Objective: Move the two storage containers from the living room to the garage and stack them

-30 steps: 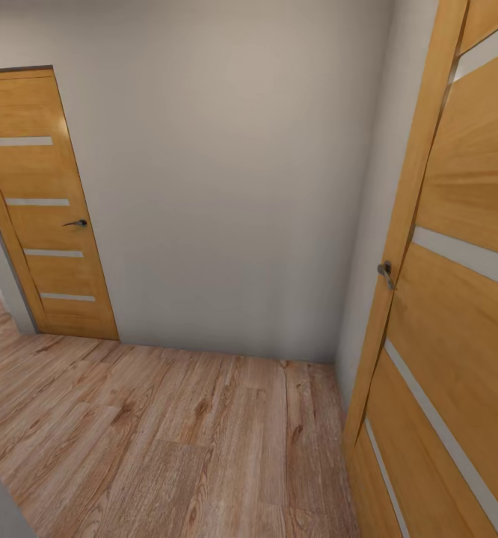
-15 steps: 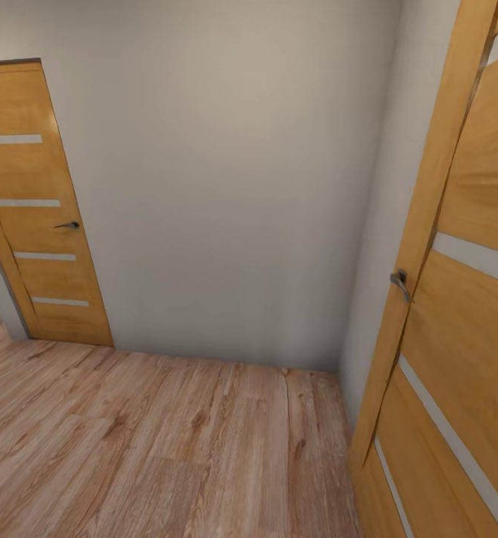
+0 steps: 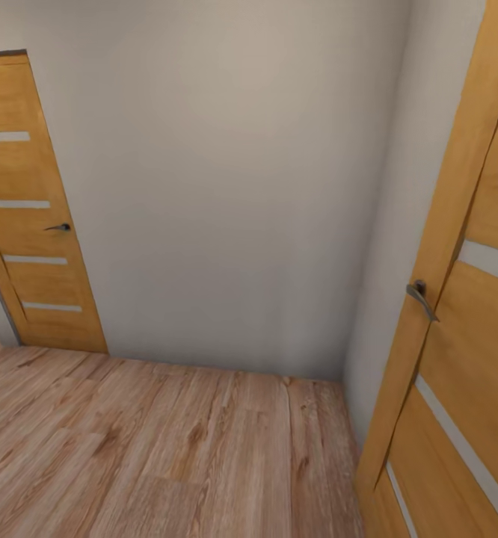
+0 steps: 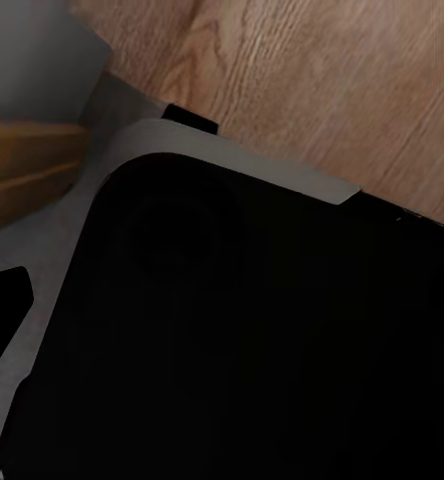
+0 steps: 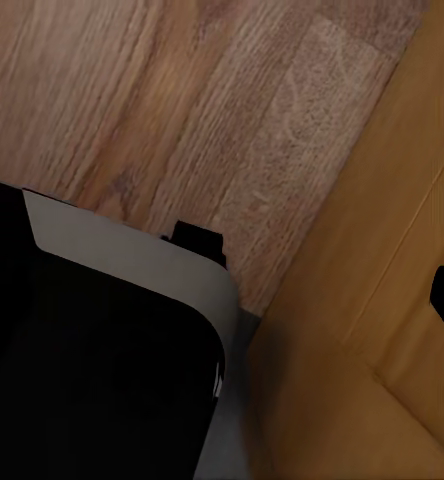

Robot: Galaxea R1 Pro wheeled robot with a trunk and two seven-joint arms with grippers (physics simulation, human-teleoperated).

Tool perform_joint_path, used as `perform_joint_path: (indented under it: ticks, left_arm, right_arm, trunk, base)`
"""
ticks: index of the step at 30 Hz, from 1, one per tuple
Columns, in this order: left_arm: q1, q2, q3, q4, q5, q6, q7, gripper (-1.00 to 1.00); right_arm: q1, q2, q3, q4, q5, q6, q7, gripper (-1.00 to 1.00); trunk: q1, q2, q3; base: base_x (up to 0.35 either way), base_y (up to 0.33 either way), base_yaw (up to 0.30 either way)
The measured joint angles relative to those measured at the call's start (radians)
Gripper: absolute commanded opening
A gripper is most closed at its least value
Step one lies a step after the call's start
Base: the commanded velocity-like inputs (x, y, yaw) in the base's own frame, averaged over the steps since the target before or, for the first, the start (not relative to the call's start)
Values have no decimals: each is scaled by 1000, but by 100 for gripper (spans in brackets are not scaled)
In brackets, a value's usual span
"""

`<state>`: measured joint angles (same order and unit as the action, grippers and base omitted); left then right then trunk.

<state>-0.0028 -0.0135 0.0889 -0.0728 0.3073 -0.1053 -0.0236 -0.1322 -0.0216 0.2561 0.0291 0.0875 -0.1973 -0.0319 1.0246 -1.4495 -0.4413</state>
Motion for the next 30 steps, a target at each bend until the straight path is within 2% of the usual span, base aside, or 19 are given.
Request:
perform_joint_path:
  ticks: [30]
  left_arm:
    - [0, 0, 0, 0, 0, 0, 0, 100]
  right_arm:
    - [0, 0, 0, 0, 0, 0, 0, 100]
  trunk:
    - [0, 0, 0]
  base:
    - [201, 0, 0]
